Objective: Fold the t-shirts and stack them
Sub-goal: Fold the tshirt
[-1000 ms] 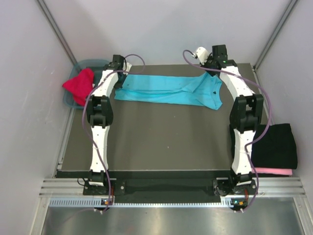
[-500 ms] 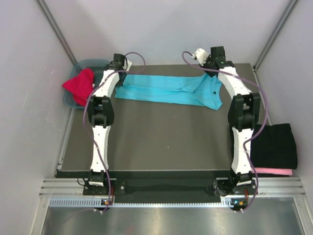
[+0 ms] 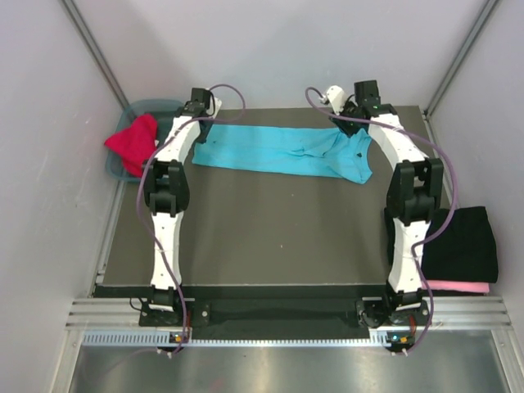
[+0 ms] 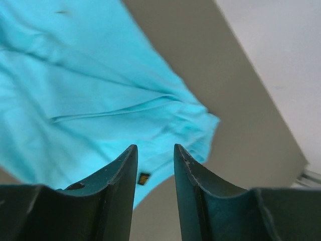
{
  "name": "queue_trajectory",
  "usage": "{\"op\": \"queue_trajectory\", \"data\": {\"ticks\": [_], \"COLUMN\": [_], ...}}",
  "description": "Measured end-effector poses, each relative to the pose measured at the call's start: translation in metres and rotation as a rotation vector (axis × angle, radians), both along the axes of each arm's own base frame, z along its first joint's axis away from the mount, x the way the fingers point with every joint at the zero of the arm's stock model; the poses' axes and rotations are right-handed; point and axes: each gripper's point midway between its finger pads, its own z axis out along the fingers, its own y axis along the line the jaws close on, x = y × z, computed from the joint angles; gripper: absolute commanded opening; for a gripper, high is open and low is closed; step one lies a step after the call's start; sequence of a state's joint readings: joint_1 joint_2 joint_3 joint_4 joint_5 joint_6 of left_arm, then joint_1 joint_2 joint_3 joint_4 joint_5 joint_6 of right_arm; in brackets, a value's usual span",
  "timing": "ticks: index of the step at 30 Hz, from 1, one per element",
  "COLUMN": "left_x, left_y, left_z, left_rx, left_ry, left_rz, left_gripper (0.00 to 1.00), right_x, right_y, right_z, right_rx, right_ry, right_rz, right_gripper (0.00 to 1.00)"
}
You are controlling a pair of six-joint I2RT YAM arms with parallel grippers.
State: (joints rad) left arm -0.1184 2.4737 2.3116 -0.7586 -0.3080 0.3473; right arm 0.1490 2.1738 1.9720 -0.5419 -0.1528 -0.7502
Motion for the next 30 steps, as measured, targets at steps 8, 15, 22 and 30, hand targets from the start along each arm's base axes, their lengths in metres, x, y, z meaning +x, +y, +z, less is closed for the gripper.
{"op": "queue_trajectory", "data": {"ticks": [8,15,22,30], "left_x": [-0.023,-0.045,-0.046,-0.046], "left_y": [-0.036,-0.036,-0.034,-0.032], "left_z": [-0.012,-0.045,-0.052,-0.052], "left_rx": [-0.082,-0.114,-0.12,-0.122], "left_ry": [0.084,0.203,0.216,0.215], "left_rz": [-0.095,-0.103,-0.095,-0.087], "left_gripper": [0.21,0.19,0.2,0.19], "right_x": [-0.033,-0.049,-0.055,-0.049], "right_y": [0.032,0.046,0.065,0.072], "right_z": [-0.033,-0.069,-0.072,-0.086], "right_rx": [0.082,0.094,0.086,0.074], "right_ry": [0.2,0.327,0.332,0.341], "right_rz": [0.144,0.185,0.221,0.228], "right_gripper": [0.32,0.45,0.46,0.45]}}
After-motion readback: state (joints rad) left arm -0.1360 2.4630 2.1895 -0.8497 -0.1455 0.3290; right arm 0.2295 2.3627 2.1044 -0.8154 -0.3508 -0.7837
